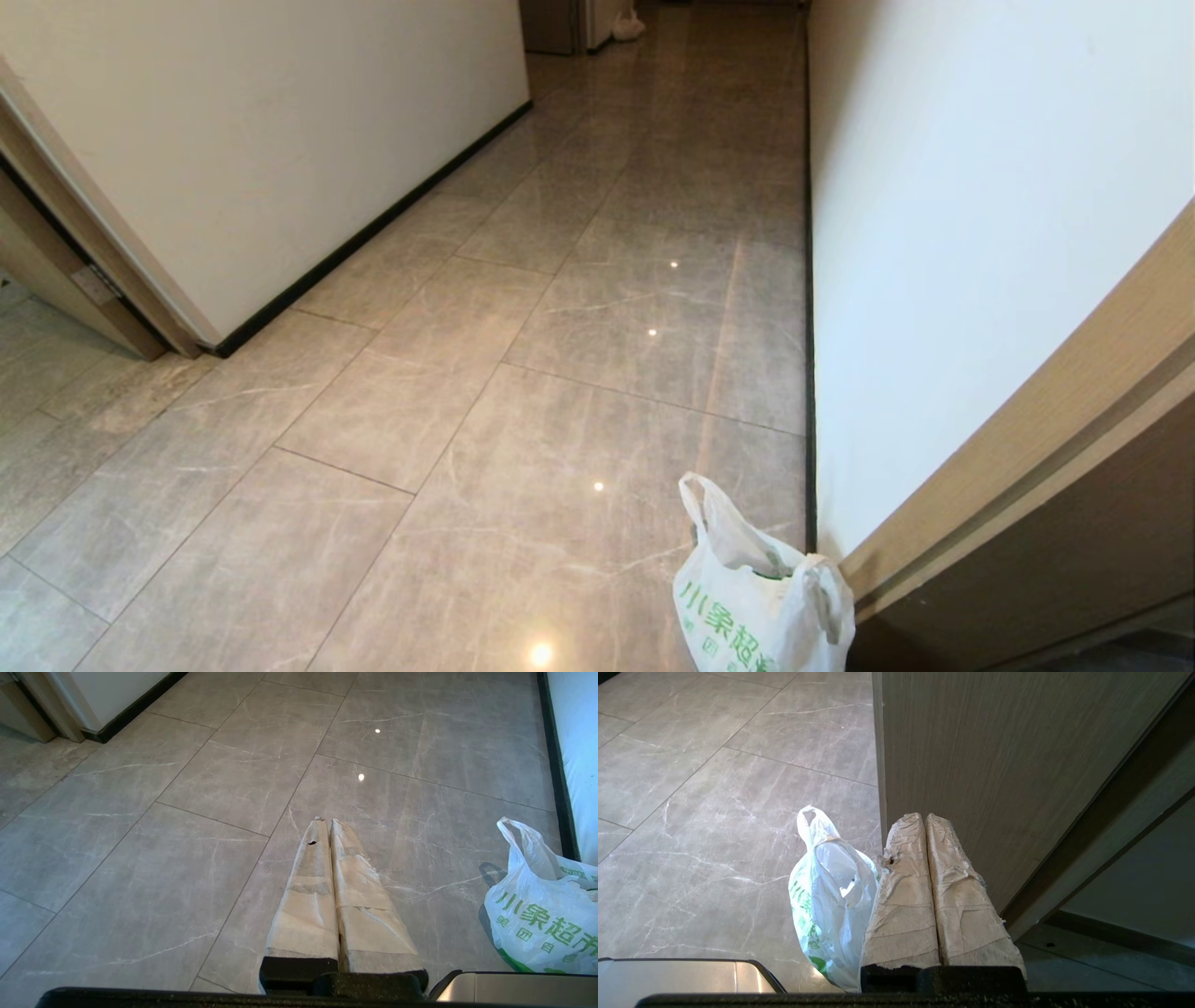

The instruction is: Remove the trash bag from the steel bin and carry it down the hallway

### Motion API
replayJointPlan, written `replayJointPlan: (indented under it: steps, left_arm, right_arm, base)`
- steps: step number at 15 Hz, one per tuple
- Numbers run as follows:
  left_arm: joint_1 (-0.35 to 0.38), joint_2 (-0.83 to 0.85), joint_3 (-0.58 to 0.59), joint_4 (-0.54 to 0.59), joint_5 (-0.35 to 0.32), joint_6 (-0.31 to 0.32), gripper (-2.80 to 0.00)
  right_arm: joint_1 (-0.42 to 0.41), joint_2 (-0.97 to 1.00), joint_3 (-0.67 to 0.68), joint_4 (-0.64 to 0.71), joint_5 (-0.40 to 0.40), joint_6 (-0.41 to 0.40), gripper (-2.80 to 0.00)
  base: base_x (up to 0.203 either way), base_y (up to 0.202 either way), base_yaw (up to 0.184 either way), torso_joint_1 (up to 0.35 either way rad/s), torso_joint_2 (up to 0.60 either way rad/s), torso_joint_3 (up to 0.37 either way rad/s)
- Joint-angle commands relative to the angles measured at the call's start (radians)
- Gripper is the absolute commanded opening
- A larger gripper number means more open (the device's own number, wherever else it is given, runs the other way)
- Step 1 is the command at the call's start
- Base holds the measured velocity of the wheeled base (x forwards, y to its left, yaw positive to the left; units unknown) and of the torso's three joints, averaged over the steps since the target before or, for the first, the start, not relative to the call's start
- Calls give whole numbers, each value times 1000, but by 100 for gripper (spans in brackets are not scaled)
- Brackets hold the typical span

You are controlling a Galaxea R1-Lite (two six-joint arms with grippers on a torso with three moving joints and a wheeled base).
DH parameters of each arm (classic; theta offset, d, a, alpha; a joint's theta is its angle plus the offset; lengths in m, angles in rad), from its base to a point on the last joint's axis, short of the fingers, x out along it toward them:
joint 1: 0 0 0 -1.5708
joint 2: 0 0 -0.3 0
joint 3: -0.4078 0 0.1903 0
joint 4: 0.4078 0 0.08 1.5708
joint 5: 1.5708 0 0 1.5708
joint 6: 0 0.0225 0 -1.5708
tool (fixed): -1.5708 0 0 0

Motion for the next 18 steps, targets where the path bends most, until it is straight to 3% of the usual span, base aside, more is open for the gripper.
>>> replayJointPlan:
  steps: [1, 18]
  left_arm:
    - [0, 0, 0, 0, 1, -2, -280]
    - [0, 0, 0, -1, 1, -4, -280]
  right_arm:
    - [-1, 1, 0, -1, 1, 0, -280]
    - [-1, 1, 0, 0, 1, -6, -280]
  base:
    - [0, 0, 0, 0, -2, 39]
    - [0, 0, 0, 2, 2, 194]
